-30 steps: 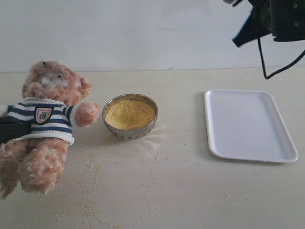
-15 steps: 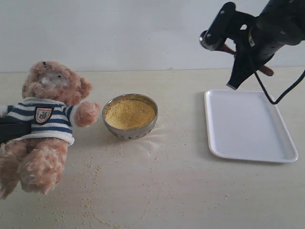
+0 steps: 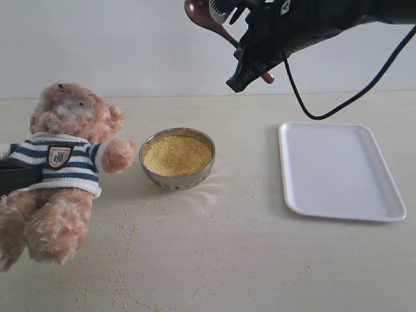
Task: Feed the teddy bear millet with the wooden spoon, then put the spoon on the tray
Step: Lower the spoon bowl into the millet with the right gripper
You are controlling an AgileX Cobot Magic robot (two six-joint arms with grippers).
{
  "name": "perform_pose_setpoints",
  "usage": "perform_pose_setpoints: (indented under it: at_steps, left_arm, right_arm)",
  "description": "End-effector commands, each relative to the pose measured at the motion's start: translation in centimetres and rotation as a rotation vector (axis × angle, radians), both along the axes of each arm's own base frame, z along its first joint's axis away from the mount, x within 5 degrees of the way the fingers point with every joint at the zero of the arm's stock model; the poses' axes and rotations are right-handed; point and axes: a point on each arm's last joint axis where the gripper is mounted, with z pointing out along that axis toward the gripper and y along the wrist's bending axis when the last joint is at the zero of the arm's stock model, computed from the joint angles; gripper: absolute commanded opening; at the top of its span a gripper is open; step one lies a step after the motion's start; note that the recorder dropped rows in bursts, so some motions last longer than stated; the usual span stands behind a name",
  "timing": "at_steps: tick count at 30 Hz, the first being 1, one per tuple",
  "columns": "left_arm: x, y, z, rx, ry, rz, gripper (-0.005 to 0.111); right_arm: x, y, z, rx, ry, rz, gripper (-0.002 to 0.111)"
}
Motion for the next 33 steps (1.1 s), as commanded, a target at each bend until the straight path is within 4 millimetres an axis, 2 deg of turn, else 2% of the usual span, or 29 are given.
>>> perform_pose_setpoints:
  at_steps: [1,4,7,10,14,20,33]
  left_arm:
    - [0.1,0.0,0.3,-0.02,-0.017,0.009,0.005]
    - [0.2,0.0,0.3,-0.024,-0.018,0.015,0.005]
    - [0.3,0.1,0.4,-0.034,-0.023,0.031,0.005]
    - [0.4,0.1,0.5,-0.044,-0.027,0.047,0.005]
    - [0.5,0.2,0.5,-0.053,-0.031,0.062,0.005]
    - [0.5,0.2,0.5,-0.045,-0.028,0.067,0.005]
    - [0.6,0.6,0.0,0.005,-0.005,0.1,0.005]
  right_arm:
    - [-1.5,0.5,-1.3,-0.015,0.192,0.112,0.0]
    - [-2.3,0.9,-2.3,-0.054,0.295,0.217,0.0]
    - [-2.3,1.2,-2.8,-0.084,0.369,0.252,0.0]
    - [-1.5,1.5,-2.9,-0.134,0.393,0.255,0.0]
    - [-0.4,3.5,-2.7,-0.241,0.355,0.252,0.0]
    - [-1.1,4.4,-5.5,-0.484,0.454,0.273,0.0]
    - [-1.0,5.2,-5.2,-0.501,0.379,0.243,0.0]
